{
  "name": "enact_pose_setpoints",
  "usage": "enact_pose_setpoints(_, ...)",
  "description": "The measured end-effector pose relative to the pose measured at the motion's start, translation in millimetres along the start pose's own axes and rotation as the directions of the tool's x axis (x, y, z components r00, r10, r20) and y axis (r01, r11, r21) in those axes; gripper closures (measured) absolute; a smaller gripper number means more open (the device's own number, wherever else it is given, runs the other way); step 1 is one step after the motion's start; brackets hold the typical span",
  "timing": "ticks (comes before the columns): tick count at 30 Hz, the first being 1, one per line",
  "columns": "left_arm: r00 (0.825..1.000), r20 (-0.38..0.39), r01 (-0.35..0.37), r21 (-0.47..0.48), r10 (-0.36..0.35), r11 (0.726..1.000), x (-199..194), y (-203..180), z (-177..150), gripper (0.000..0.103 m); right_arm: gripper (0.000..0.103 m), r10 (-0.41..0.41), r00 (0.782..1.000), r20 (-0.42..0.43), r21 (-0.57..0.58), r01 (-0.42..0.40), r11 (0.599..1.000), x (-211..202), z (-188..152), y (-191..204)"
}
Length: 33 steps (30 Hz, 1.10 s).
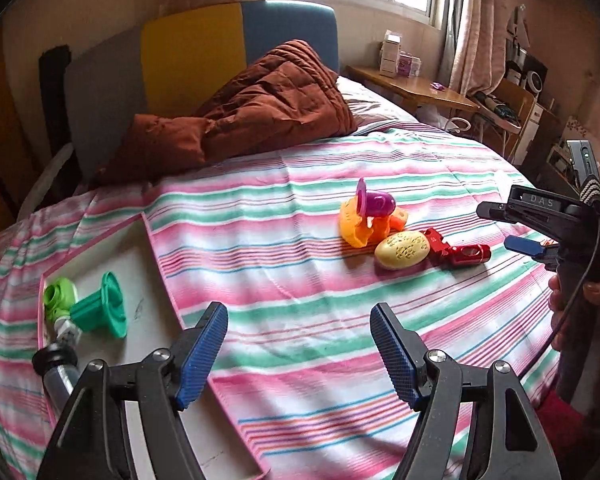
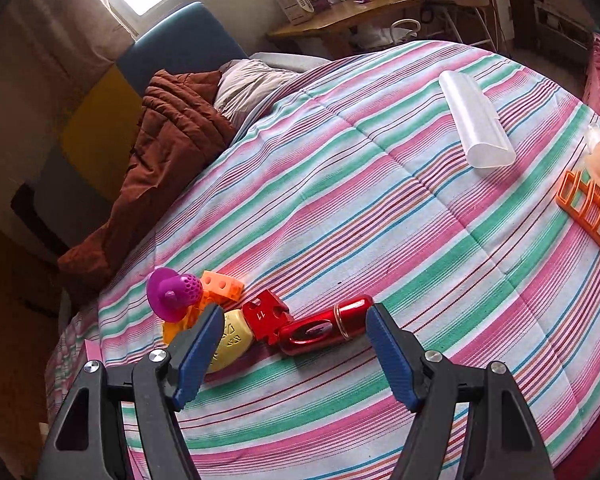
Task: Organize rigid objects
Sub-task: 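Move both tools back over the toy cluster beside the tray, then grasp the purple cup-shaped toy with the left tool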
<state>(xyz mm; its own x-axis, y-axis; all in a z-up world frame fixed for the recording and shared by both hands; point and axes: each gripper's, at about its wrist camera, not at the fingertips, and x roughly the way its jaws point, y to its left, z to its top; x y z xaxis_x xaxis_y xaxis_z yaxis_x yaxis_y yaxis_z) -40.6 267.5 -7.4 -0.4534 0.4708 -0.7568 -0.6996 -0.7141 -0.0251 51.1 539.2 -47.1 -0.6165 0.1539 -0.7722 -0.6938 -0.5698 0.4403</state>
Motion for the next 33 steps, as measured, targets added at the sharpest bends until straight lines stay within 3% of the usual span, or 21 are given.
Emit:
enact_pose_setpoints(2, 1.000, -0.012, 0.018, 0.048, -0.018, 0.999, 14.2, -12.7, 13.9, 0.027, 0.028, 0.012, 1.000, 0.008, 0.012, -0.012, 1.000, -2.9, 1.6, -1.1)
enact_pose_setpoints(6, 0.999, -0.017, 0.029, 0.123, -0.027, 0.992, 42.0, -36.6, 41.0, 0.009, 0.028, 0.030, 1.000, 0.003, 0.038, -0.030, 0.999, -4.8, 4.7, -5.2)
enact_pose_setpoints(13, 0.999, -0.025, 0.044, 0.154, -0.040, 0.987, 92.3, -64.1, 84.2, 0.009, 0.028, 0.061, 0.998, 0.006, 0.079, -0.061, 0.995, -6.7, 9.2, -12.9)
enact_pose_setpoints(22, 0.996, -0.071, -0.038, 0.215, 0.054, 0.976, 156.4, -86.5, 105.6, 0.012, 0.028, 0.093, 0.996, -0.007, 0.117, -0.092, 0.989, -2.9, 10.1, -17.4)
enact_pose_setpoints(23, 0.995, -0.083, -0.039, 0.223, 0.059, 0.974, 162.7, -87.7, 105.4, 0.013, 0.028, 0.097, 0.995, -0.013, 0.120, -0.095, 0.988, -1.9, 9.7, -17.9)
enact_pose_setpoints(25, 0.992, -0.115, -0.020, 0.223, 0.047, 0.975, 172.6, -87.8, 103.3, 0.030, 0.028, 0.107, 0.994, -0.019, 0.129, -0.103, 0.986, -0.5, 9.8, -19.1)
enact_pose_setpoints(26, 0.990, -0.141, 0.020, 0.207, 0.009, 0.978, 175.9, -86.4, 102.3, 0.054, 0.028, 0.106, 0.994, -0.019, 0.128, -0.103, 0.986, -0.2, 10.2, -19.2)
enact_pose_setpoints(28, 0.994, -0.113, 0.029, 0.185, -0.008, 0.982, 169.1, -83.6, 100.4, 0.056, 0.028, 0.101, 0.995, -0.019, 0.128, -0.098, 0.987, 0.6, 10.8, -19.9)
enact_pose_setpoints(33, 0.990, -0.035, 0.138, 0.142, -0.134, 0.980, 123.7, -75.5, 86.2, 0.056, 0.028, 0.093, 0.995, -0.021, 0.144, -0.089, 0.986, 2.5, 11.2, -23.3)
